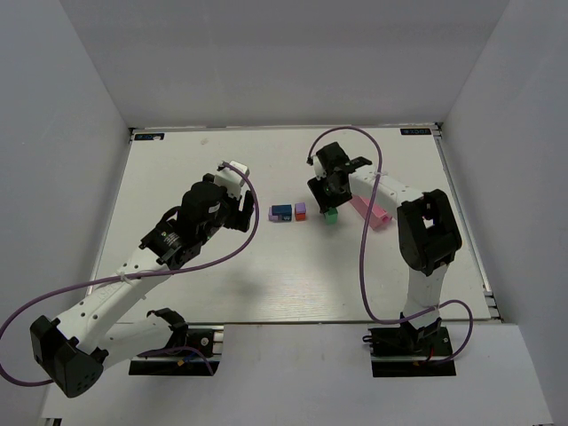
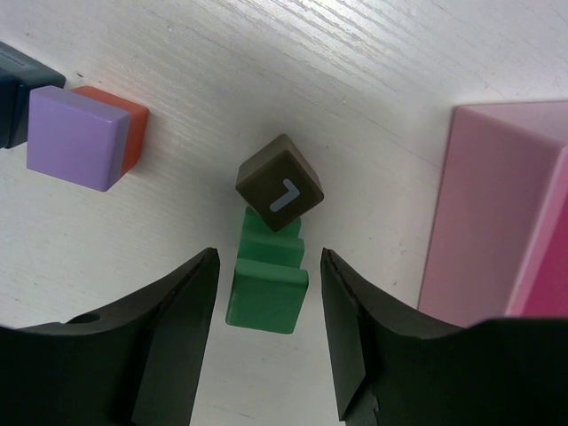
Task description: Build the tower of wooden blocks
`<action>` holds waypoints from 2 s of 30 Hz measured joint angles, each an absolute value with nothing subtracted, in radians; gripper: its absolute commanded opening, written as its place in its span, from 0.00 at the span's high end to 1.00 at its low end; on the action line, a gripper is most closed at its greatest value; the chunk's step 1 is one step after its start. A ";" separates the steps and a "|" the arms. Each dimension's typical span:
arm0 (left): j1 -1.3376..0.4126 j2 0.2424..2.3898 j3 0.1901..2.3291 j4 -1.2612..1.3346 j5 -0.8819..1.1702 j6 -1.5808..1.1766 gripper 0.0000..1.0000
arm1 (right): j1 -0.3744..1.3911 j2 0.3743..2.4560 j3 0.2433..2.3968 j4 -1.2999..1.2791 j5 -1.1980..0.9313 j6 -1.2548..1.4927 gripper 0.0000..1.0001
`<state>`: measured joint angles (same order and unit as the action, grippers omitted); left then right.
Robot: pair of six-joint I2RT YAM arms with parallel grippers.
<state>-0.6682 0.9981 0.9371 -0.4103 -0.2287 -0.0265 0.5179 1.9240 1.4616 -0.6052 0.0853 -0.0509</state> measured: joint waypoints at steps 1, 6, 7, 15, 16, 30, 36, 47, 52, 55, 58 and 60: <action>-0.668 0.998 0.937 -0.410 -0.229 -0.027 0.16 | 0.518 1.924 1.460 -0.605 0.088 -0.051 0.45; -0.668 0.998 0.937 -0.410 -0.229 -0.027 0.16 | 0.517 1.923 1.450 -0.604 0.102 -0.046 0.45; -0.668 0.998 0.937 -0.410 -0.229 -0.027 0.16 | 0.518 1.923 1.448 -0.605 0.103 -0.043 0.45; -0.668 0.998 0.937 -0.410 -0.229 -0.027 0.16 | 0.518 1.923 1.441 -0.604 0.105 -0.033 0.56; -0.668 0.998 0.937 -0.410 -0.229 -0.027 0.16 | 0.518 1.923 1.441 -0.604 0.105 -0.032 0.57; -0.668 0.998 0.937 -0.410 -0.228 -0.026 0.16 | 0.517 1.771 1.372 -0.603 0.036 -0.069 0.87; -0.668 0.983 0.922 -0.393 -0.198 -0.022 0.18 | 0.517 1.595 1.324 -0.549 -0.149 -0.172 0.94; -0.658 0.964 0.909 -0.380 -0.175 -0.005 0.18 | 0.517 1.594 1.279 -0.480 -0.556 -0.472 1.00; -0.658 0.964 0.909 -0.376 -0.175 -0.003 0.18 | 0.516 1.663 1.294 -0.483 -0.702 -0.661 1.00; -0.658 0.963 0.909 -0.371 -0.175 -0.003 0.18 | 0.516 1.706 1.322 -0.490 -0.772 -0.775 1.00; -0.658 0.956 0.905 -0.366 -0.176 0.001 0.18 | 0.511 1.761 1.384 -0.522 -0.849 -0.892 1.00; -0.658 0.950 0.903 -0.365 -0.176 0.003 0.18 | 0.501 1.799 1.427 -0.540 -0.899 -0.970 1.00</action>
<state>-0.6579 0.9504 0.9028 -0.3653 -0.1764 0.0032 0.5011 1.7988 1.4273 -0.5404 -0.8986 -0.9703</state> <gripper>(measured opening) 0.826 0.416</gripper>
